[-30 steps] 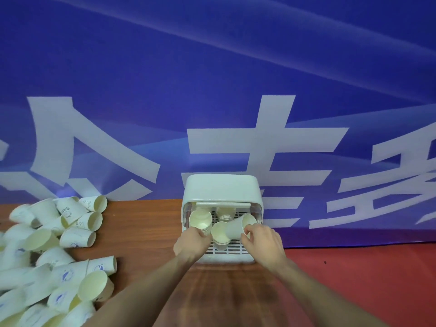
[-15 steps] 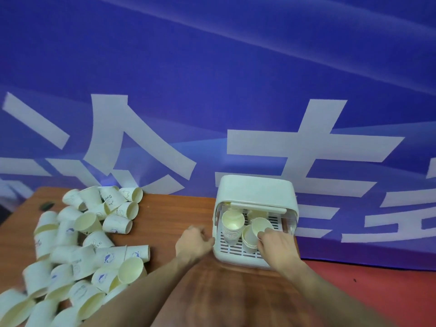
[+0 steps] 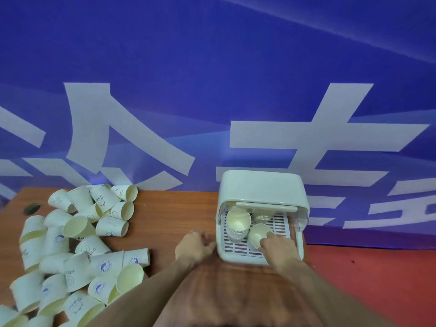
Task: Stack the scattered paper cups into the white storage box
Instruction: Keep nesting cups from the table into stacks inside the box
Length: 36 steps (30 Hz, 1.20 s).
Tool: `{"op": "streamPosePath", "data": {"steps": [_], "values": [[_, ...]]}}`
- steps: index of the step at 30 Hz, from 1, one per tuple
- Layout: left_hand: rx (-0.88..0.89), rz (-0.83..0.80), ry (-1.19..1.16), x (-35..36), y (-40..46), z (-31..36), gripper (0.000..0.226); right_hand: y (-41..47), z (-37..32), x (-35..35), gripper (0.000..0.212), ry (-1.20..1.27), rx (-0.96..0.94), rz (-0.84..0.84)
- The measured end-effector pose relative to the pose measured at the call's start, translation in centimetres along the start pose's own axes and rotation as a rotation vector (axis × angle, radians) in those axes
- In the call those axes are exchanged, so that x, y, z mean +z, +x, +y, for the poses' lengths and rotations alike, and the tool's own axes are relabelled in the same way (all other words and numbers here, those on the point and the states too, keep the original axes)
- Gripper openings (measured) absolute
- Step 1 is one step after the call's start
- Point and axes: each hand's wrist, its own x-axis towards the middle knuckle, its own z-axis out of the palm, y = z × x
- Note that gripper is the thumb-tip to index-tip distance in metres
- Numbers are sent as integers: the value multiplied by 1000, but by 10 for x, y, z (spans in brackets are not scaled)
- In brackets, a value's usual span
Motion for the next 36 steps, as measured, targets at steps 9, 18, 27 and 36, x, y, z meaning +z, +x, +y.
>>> {"op": "streamPosePath", "data": {"steps": [9, 18, 27, 36], "values": [[-37, 0, -8, -2, 12, -17, 24, 12, -5, -5, 27, 5, 49, 10], [4, 46, 66, -15, 5, -27, 32, -10, -14, -17, 36, 20, 78, 45], [135, 156, 256, -27, -23, -35, 48, -39, -63, -42, 34, 207, -116, 160], [112, 191, 205, -51, -51, -82, 56, -36, -138, -57, 66, 269, -292, 37]]}}
